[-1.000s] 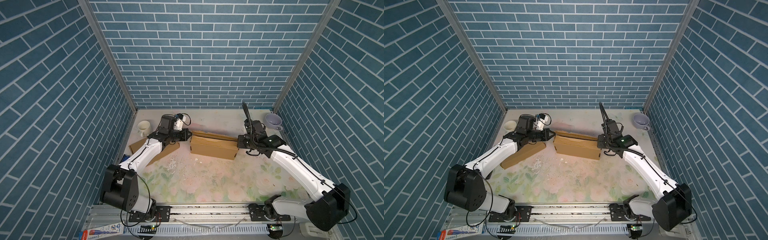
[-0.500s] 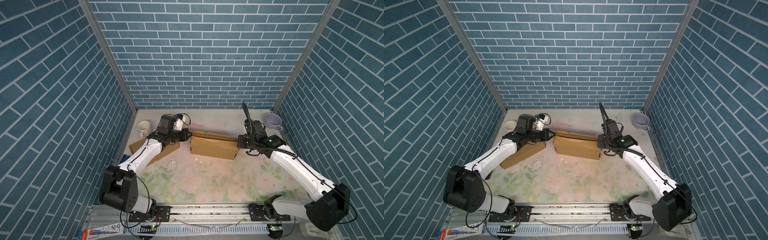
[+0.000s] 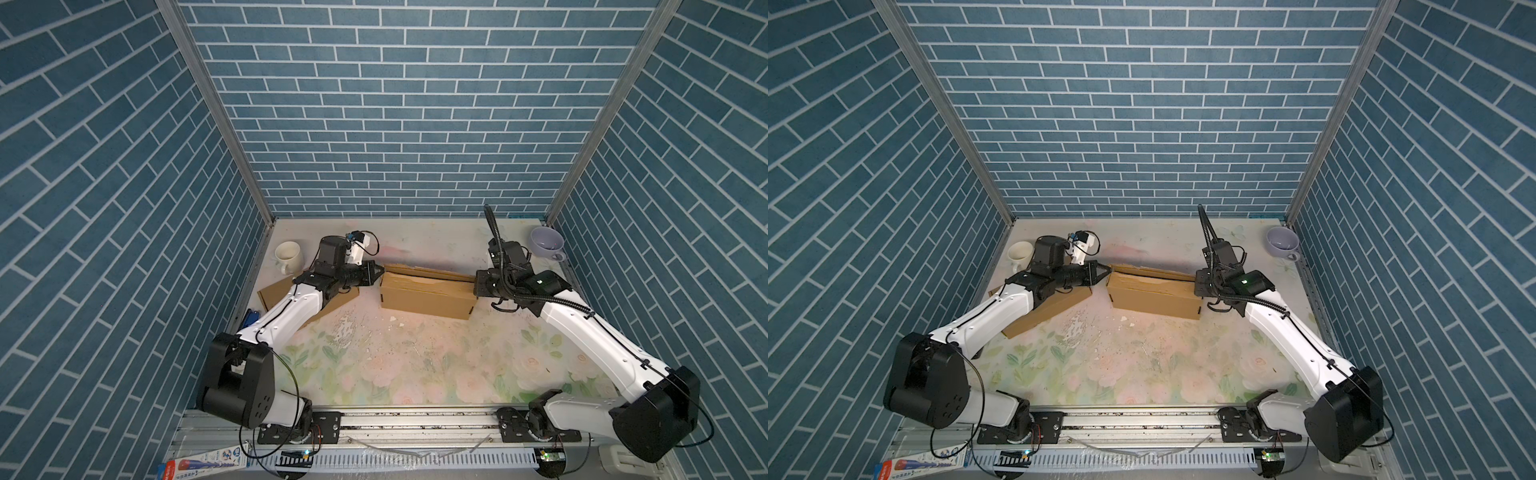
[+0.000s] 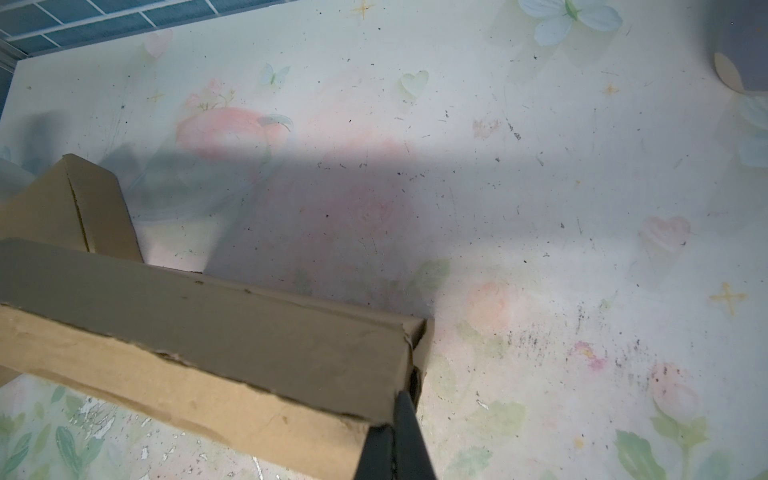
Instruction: Fold the paper box
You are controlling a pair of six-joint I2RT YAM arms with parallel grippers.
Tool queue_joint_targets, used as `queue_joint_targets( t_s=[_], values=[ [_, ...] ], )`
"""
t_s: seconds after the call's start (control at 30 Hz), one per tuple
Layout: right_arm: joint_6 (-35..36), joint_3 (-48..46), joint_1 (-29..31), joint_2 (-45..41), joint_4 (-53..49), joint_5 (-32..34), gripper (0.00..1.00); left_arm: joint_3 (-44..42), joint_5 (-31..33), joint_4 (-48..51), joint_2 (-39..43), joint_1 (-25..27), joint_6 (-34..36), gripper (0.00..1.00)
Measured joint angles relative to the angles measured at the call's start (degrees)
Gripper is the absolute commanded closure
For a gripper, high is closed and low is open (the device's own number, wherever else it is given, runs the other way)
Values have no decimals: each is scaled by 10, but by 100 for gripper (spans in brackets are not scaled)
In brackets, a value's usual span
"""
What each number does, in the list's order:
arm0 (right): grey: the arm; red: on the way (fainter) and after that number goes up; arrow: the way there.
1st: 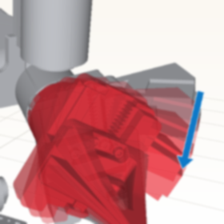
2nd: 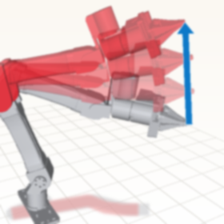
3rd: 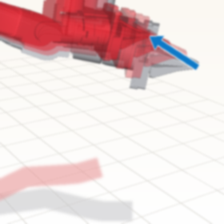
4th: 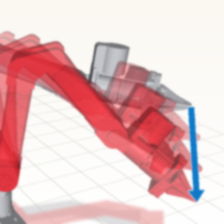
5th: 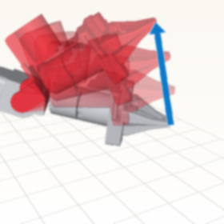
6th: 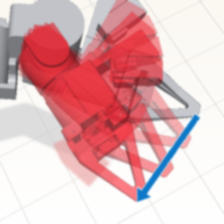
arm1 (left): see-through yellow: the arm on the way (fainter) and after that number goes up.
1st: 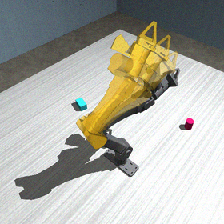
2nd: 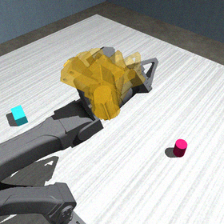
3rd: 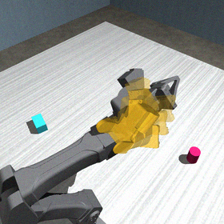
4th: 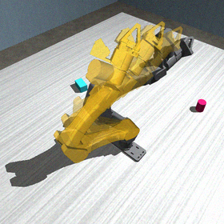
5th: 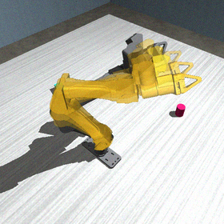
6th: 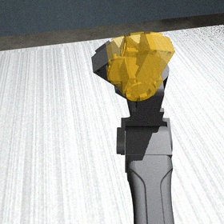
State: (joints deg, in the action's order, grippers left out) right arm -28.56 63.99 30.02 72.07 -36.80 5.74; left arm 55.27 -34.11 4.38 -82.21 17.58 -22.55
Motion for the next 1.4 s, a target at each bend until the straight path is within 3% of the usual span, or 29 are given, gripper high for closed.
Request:
queue_joint_targets(
  t_s=[0.3, 0.6, 0.7, 0.9, 1.17, 1.4],
  values=[
    [5, 0, 0, -1, 0, -9, 98, -14, 10, -5, 10, 0, 37, 99],
    [113, 29, -4, -19, -39, -97, 45, -21, 27, -21, 10, 0, 40, 99],
    [180, 64, -5, -25, -60, -105, 32, -23, 29, -26, 10, 0, 41, 99],
    [349, 119, 33, -17, -86, -74, 17, -23, 31, -27, 9, 2, 41, 99],
    [544, 176, 113, 106, -119, -23, 14, -15, 45, -27, 2, 14, 44, 99],
    [598, 176, 149, 143, -120, 12, 18, -12, 47, -25, 0, 16, 46, 99]
  ],
)
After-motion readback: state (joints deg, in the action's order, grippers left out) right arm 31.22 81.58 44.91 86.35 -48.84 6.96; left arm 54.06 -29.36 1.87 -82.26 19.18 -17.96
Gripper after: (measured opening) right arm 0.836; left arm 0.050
